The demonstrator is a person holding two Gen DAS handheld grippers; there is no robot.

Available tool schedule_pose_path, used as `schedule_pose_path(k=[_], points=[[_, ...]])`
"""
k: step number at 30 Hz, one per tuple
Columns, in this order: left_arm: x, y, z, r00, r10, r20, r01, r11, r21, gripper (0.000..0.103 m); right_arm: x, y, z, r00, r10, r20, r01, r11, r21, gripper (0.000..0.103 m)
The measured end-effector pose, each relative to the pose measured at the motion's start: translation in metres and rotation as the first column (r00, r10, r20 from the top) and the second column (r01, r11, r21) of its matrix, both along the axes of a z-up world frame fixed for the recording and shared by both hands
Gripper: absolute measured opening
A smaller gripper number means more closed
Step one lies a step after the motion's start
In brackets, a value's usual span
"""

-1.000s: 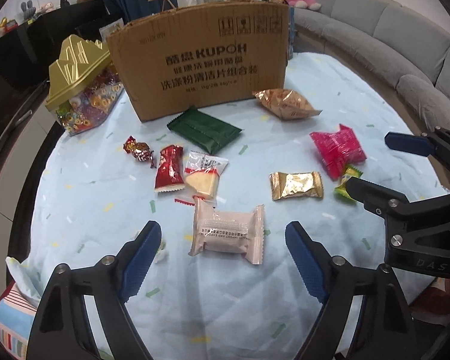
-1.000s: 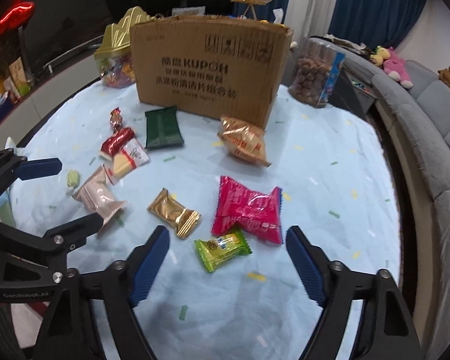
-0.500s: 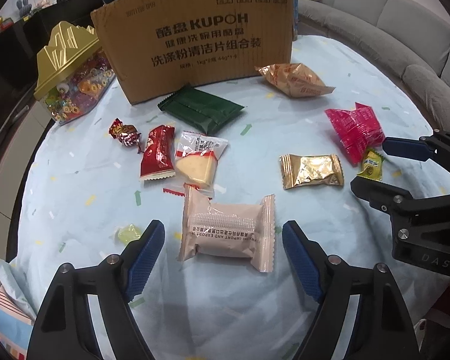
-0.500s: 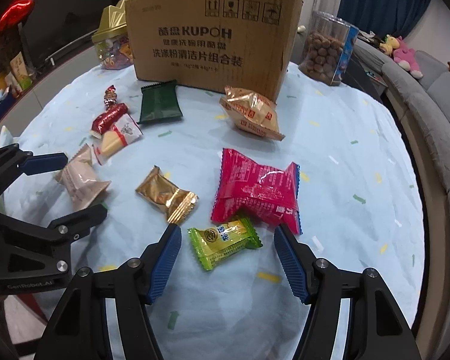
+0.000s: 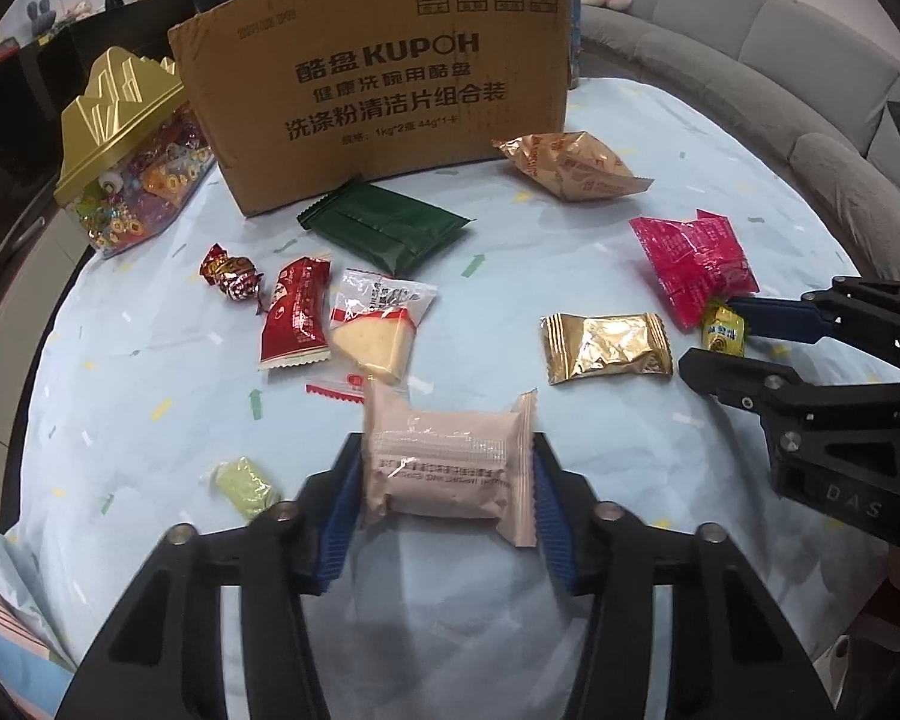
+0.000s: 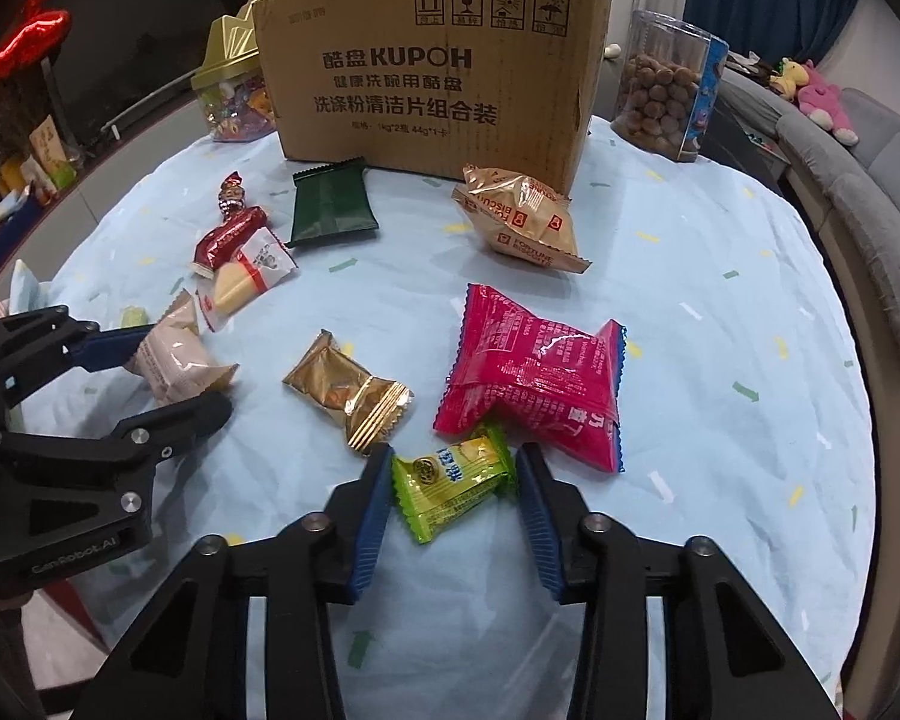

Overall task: Organize snacks
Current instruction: 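Close the left tool on the beige cake pack while the right tool grasps the green-yellow candy, then carry the beige cake pack and green-yellow candy over the cardboard box with both tools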

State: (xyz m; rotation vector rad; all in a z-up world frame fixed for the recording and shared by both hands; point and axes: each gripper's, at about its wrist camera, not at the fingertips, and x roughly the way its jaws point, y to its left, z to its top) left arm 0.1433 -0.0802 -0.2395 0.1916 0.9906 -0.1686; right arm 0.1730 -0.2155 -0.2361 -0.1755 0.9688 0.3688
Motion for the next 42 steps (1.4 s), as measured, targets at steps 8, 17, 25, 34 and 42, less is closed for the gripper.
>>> schedule_pose_path(k=[8, 17, 25, 34, 42], points=[[-0.003, -0.003, 0.008, 1.000, -0.017, 0.023, 0.017, 1.000, 0.005, 0.045, 0.000, -0.003, 0.003, 1.000, -0.011, -0.011, 0.011, 1.000, 0.024, 0.030], [-0.007, 0.000, 0.028, 0.998, -0.011, 0.060, 0.010, 1.000, 0.012, 0.045, -0.010, 0.001, 0.021, 1.000, -0.022, 0.007, 0.021, 0.999, 0.037, 0.030], [-0.009, 0.008, 0.048, 0.997, 0.012, 0.078, -0.012, 1.000, 0.002, 0.045, -0.018, 0.006, 0.043, 0.999, -0.031, 0.036, 0.030, 0.999, 0.034, 0.030], [-0.008, 0.015, 0.073, 0.996, 0.036, 0.086, -0.033, 0.999, -0.030, 0.045, -0.019, 0.011, 0.072, 0.996, -0.053, 0.069, 0.050, 0.998, 0.036, 0.030], [-0.002, 0.024, 0.093, 0.993, 0.062, 0.098, -0.057, 0.997, -0.059, 0.045, -0.014, 0.020, 0.093, 0.993, -0.060, 0.099, 0.058, 0.998, 0.023, 0.030]])
